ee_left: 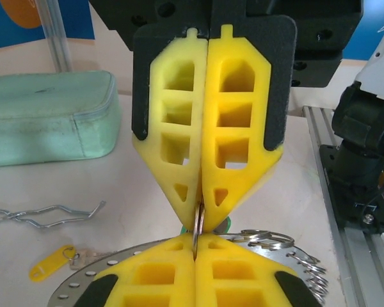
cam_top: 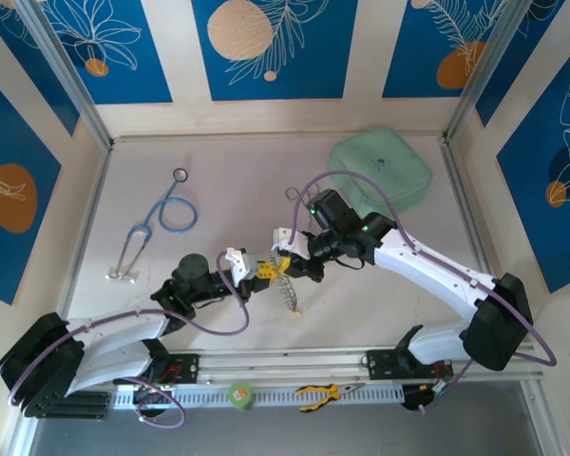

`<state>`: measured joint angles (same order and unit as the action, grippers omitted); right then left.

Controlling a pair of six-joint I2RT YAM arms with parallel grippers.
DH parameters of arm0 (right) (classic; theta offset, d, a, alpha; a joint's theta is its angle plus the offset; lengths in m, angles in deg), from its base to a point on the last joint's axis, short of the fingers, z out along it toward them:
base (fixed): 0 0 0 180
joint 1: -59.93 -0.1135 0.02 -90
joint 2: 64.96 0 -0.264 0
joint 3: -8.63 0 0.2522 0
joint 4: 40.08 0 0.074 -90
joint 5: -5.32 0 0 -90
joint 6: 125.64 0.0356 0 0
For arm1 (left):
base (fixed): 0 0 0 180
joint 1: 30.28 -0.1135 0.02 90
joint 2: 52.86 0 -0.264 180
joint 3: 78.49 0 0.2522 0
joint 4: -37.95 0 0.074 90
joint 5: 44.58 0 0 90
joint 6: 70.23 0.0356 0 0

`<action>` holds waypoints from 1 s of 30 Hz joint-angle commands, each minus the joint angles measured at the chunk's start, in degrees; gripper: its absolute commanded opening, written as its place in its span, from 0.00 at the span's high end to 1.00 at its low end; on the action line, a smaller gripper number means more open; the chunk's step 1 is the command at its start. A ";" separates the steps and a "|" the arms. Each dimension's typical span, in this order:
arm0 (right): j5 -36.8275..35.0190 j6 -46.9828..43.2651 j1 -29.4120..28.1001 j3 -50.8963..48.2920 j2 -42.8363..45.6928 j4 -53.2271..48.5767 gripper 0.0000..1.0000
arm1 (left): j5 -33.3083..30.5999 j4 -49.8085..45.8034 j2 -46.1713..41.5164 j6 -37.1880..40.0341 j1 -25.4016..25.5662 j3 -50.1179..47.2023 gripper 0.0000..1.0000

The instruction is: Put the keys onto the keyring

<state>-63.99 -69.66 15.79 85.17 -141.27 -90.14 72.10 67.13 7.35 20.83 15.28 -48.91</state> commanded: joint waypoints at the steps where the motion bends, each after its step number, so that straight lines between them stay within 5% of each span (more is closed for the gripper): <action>1: 2.73 2.73 0.36 0.43 1.15 0.84 0.89 | 0.71 1.30 -0.47 1.05 0.10 1.83 1.00; 5: 6.16 10.92 3.33 -5.25 5.21 8.33 0.68 | -0.13 7.93 0.29 -0.49 0.08 -0.34 1.00; 15: 9.94 15.72 3.53 -10.29 6.05 16.25 0.65 | 0.53 16.34 3.28 -3.16 0.05 -2.06 1.00; 27: 10.85 13.67 3.89 -9.82 4.29 16.57 1.00 | 0.33 19.49 4.48 -4.48 0.10 -2.54 1.00; 29: 10.63 12.19 3.91 -9.16 4.16 15.10 1.00 | -1.22 17.16 3.87 -3.88 0.05 -2.40 0.74; 30: 9.86 11.13 3.89 -8.53 4.04 13.70 1.00 | -1.56 14.74 3.15 -2.82 0.10 -2.16 0.70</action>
<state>-55.59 -56.35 19.72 75.25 -136.64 -74.23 71.38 80.66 11.61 17.22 15.23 -51.51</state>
